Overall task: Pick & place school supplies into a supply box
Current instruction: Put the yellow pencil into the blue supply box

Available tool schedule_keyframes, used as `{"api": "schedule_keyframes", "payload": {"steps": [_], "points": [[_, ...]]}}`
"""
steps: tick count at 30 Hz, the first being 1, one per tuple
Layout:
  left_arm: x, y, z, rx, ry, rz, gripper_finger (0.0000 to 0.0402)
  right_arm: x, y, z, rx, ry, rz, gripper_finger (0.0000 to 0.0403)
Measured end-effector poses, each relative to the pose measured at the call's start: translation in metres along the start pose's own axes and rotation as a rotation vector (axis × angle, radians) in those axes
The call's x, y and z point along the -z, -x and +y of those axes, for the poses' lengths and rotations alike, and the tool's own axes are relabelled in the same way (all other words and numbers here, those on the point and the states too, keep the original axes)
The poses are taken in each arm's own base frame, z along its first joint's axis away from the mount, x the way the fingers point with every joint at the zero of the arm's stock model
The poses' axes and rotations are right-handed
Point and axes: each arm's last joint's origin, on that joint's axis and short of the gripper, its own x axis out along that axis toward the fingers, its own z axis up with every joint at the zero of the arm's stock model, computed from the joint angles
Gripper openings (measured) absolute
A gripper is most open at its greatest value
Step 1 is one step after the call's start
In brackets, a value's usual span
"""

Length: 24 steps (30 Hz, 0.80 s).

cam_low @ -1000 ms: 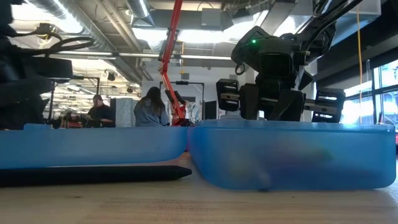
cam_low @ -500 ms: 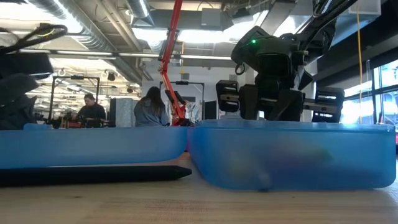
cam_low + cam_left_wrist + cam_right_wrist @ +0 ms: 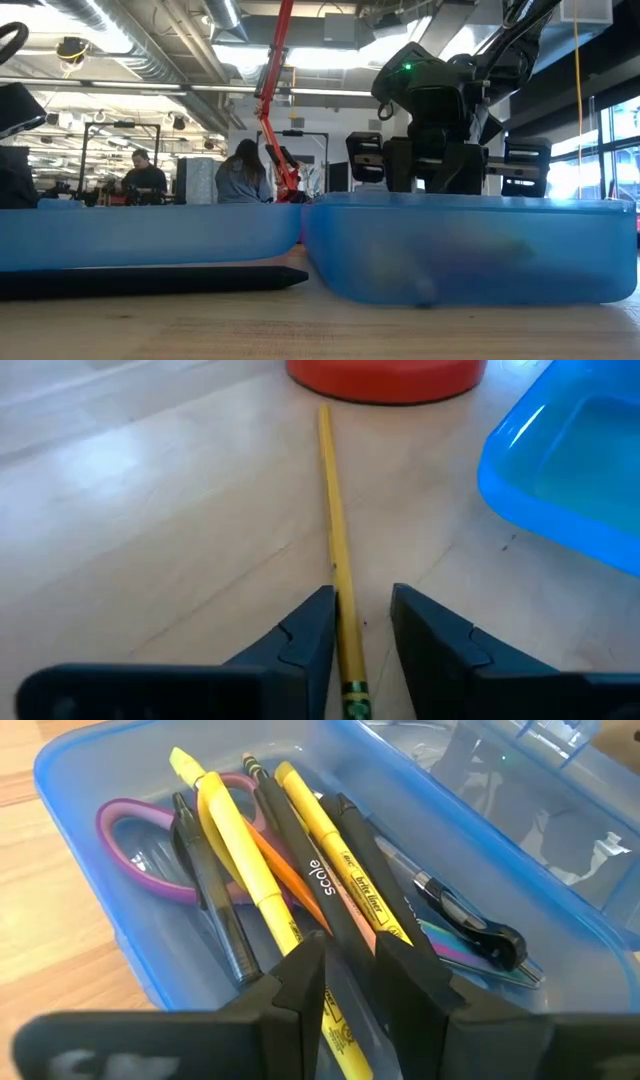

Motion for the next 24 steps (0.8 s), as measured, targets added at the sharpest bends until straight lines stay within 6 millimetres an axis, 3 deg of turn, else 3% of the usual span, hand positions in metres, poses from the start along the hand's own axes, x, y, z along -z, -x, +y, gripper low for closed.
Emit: {"api": "schedule_keyframes", "payload": {"steps": [11, 24], "points": [[0.000, -0.001, 0.000, -0.003, -0.024, -0.004, 0.0013, 0.000, 0.000, 0.000, -0.001, 0.002, -0.006, 0.0097], [-0.007, 0.003, 0.000, -0.005, 0.012, 0.020, 0.0008, -0.013, 0.010, -0.002, 0.027, -0.068, -0.034, 0.0097]]}}
